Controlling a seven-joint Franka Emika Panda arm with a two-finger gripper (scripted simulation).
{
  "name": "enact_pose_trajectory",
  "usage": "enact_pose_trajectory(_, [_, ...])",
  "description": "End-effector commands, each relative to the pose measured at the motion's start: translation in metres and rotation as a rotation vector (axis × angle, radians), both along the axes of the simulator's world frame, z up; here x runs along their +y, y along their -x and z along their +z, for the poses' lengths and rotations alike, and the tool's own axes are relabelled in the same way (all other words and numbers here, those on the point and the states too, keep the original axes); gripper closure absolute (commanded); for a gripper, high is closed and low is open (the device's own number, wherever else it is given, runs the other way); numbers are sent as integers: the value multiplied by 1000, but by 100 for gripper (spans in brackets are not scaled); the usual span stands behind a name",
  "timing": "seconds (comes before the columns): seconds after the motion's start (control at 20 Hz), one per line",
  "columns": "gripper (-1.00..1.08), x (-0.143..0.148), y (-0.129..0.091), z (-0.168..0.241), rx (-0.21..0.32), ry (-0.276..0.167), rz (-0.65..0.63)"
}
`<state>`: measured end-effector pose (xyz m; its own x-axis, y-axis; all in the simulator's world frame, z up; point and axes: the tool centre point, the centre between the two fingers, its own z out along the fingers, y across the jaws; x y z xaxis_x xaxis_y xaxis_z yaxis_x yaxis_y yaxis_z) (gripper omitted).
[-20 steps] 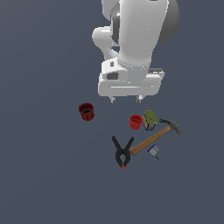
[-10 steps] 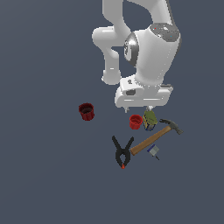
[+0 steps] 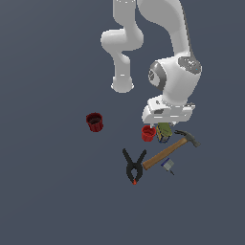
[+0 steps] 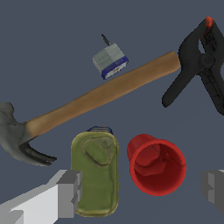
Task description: Pick up a designated object from a clutter of objects.
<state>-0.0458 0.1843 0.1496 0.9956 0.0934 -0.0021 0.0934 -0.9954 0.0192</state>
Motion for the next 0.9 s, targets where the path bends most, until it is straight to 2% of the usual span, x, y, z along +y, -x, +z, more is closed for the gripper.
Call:
enact_pose_trajectory(0.0, [-92, 13, 10, -14, -2, -6, 1])
enact_pose_trajectory(0.4, [-92, 34, 30, -39, 0, -18, 3])
enact_pose_trajectory(0.85, [-92, 35, 31, -47, 1, -18, 4])
